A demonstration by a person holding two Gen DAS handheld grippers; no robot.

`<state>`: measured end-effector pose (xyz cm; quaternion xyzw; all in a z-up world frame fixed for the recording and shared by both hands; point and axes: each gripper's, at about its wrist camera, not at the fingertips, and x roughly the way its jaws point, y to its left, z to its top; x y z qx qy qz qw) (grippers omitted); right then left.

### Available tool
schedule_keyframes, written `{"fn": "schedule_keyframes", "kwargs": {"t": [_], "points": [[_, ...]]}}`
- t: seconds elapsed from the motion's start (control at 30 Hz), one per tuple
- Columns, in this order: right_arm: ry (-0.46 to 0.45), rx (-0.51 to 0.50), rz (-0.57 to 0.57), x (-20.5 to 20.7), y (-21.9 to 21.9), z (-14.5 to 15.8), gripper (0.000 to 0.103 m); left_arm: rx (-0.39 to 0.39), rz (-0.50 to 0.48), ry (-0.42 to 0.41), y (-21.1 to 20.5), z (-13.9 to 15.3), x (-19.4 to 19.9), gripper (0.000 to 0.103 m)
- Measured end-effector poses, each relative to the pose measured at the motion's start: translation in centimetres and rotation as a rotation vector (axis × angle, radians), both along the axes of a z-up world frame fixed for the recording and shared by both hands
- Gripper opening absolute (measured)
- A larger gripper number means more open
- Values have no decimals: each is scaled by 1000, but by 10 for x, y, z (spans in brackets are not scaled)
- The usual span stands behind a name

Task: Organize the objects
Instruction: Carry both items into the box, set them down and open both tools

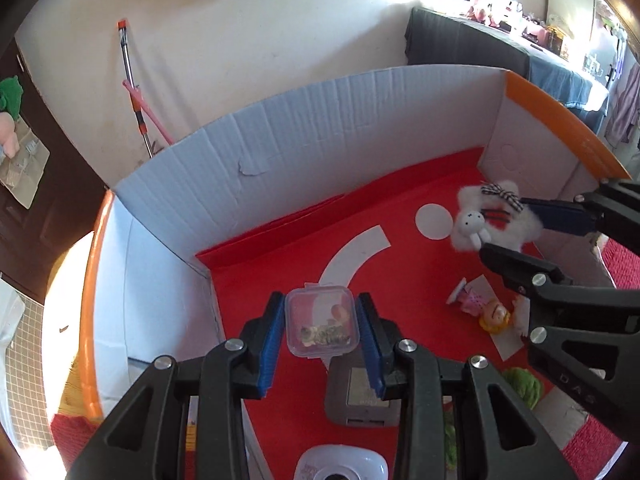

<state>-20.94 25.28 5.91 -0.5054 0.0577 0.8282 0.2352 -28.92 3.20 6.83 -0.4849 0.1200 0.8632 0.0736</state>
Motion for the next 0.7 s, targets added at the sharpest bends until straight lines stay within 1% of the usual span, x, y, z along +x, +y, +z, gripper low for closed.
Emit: {"fn": "schedule_keyframes", "kwargs": {"t": [0.23, 0.43, 0.57, 0.7], "points": [[-47, 20, -18, -10, 7, -10, 38, -2, 12, -25, -2, -10, -10, 38], [-89, 11, -27, -16, 15, -20, 38, 6, 3, -64, 3, -18, -16, 38], [-100, 3, -22, -16, 17, -22, 39, 3, -1, -88, 3, -24, -17, 38], [-108, 4, -23, -14, 19, -24, 39, 14, -1, -89, 4, -24, -13, 38]]}}
